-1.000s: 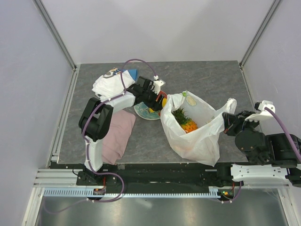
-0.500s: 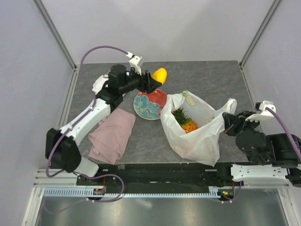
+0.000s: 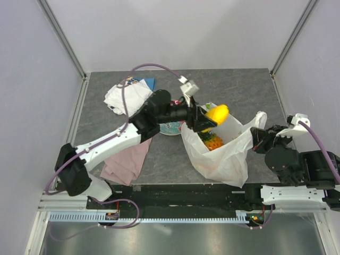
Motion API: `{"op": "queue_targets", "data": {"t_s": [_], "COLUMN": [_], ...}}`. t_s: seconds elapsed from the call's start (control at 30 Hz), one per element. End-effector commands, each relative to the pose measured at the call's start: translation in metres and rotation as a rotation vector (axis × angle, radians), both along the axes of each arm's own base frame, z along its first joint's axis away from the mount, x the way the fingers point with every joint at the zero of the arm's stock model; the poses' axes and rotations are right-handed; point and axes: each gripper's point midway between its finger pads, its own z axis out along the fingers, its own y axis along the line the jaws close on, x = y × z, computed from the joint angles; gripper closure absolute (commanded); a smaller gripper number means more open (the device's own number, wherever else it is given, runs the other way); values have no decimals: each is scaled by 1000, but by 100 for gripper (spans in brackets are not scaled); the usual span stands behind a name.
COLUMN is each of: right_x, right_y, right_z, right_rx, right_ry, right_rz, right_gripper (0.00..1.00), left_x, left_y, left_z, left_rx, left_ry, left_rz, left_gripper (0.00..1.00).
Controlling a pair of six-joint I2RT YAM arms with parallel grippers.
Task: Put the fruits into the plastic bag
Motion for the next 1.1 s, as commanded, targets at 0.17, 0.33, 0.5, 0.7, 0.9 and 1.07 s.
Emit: {"op": "queue_targets", "data": {"t_s": [0.17,0.33,0.5,0.7,0.9,1.07], "right_x": [1,1,1,1,1,1], "right_y": [5,4,3,2,1,2], "right_z": [-1,-1,-2,-2,-3,-5], "right_rx": [-7,-6,-5,-3,4,-1], "right_ry": [0,-2,-5,-2,-1,1], "right_rz": [-6,-10,-13,-10,-9,-7], "right_gripper": [100,100,100,99,99,97], "left_x": [-32,-59,-95,-119,-118,-111], "left_y": [-69,-80,-89,-96,-92,-89], "left_z": [-77,-118,-146,-170,-165,-152], "left_rx": [269,393,442,483,481,468], "left_ry": [69,89,147,180,154,116], "left_rz": [-108,-179,-290,-371,-358,-319], "left_gripper": [39,39,38,37,24,11]}}
